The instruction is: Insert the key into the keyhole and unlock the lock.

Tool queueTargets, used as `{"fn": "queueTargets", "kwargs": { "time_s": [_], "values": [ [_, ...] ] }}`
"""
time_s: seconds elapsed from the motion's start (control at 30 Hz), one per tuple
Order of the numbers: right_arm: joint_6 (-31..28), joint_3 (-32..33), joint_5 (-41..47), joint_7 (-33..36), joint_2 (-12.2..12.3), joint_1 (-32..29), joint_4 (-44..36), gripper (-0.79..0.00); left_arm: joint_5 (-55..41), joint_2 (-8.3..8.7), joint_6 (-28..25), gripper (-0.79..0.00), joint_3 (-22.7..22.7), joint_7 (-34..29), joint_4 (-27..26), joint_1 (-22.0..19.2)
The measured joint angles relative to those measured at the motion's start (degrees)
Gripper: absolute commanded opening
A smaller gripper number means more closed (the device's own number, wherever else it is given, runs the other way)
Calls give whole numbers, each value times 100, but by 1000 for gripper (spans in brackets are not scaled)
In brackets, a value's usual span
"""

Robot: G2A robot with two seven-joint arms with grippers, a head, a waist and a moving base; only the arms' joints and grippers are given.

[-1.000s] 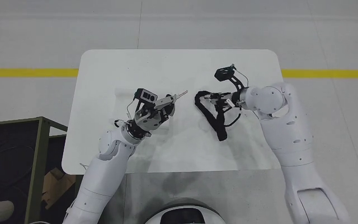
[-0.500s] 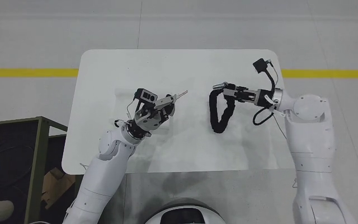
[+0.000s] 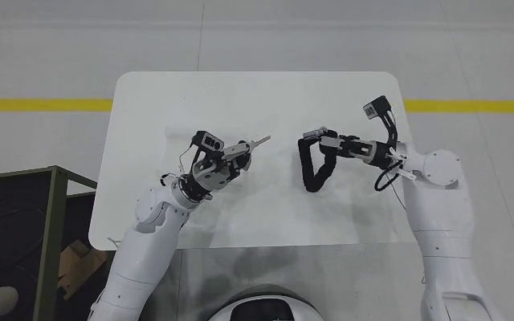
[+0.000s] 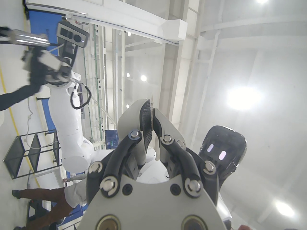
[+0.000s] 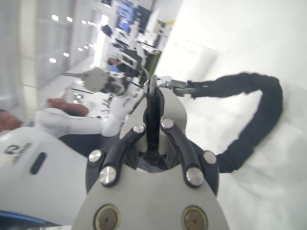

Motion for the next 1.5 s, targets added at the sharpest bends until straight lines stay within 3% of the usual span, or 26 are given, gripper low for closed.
{"fn": "queueTargets", "kwargs": {
  "time_s": [0.13,0.33,0.6,0.7,0.83,1.0,1.5],
  "values": [
    [304,39,1754,464,-1,59,395,-785,288,48,626,-785,-158,-360,272,-203],
    [650,-198,2938,863,-33,205,933,-785,-260,7,926,-785,-173,-459,505,-300],
    [622,-214,2936,786,-30,132,860,-785,-120,20,871,-785,-137,-432,418,-236],
    [295,-302,2517,392,-7,-224,392,-785,737,71,718,-785,-94,-380,-1,-72],
    [140,-578,1914,112,-15,-447,-95,-785,1981,122,656,-785,-200,-401,-318,-229],
    [114,-699,1846,-30,-8,-565,-328,-785,2743,171,667,-785,-317,-391,-475,-367],
    [-50,-978,1732,-350,4,-636,-484,-785,2501,131,121,-785,-266,20,-548,-140]
  ]
}}
